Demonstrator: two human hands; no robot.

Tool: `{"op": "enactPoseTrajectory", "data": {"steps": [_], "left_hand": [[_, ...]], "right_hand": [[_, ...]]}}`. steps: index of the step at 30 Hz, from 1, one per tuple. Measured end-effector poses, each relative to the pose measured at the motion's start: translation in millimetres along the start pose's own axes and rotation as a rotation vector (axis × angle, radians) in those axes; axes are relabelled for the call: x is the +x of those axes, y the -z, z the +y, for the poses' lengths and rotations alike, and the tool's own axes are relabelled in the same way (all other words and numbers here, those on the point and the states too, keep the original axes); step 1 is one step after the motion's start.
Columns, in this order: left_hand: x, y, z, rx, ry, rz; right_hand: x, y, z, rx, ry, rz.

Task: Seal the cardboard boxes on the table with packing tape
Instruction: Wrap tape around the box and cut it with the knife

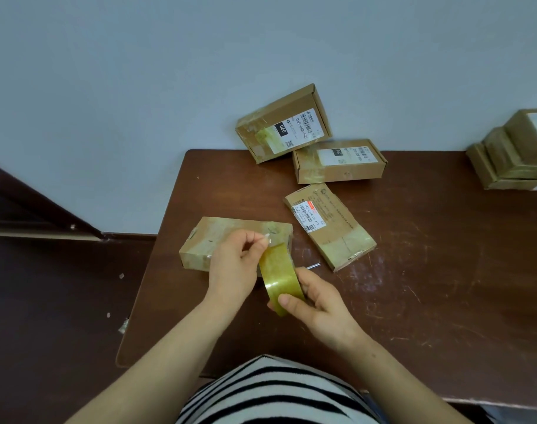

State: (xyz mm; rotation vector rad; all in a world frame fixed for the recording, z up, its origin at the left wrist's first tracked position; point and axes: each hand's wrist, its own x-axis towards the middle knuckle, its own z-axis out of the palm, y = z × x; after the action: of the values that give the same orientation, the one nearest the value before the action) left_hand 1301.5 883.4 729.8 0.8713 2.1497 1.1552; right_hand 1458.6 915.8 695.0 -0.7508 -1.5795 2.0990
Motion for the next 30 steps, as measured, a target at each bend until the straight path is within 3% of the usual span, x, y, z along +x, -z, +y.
{"op": "enactPoseTrajectory", "data": {"steps": [5,10,21,30], "left_hand": [[-5.9,-2.5,-2.4,0.085,-0.174,0.115],[-9.2,-6.0,2.7,0.009,-0.263,0.202],[-14.8,-12.2,18.4,-0.530,-0.017,0.236],[-19.7,-11.9,23.8,-0.557,-0.081,0.240]], "right_hand": [[-1.6,-8.0,-5.0,0.036,0.058,0.053],[-1.2,-15.6,-2.9,0.055,0.071,0.101],[1.7,-16.2,-8.5,0.171,-0.008,0.108],[5.0,-14.2,-9.5,0.216,-0.075,0.109]]}}
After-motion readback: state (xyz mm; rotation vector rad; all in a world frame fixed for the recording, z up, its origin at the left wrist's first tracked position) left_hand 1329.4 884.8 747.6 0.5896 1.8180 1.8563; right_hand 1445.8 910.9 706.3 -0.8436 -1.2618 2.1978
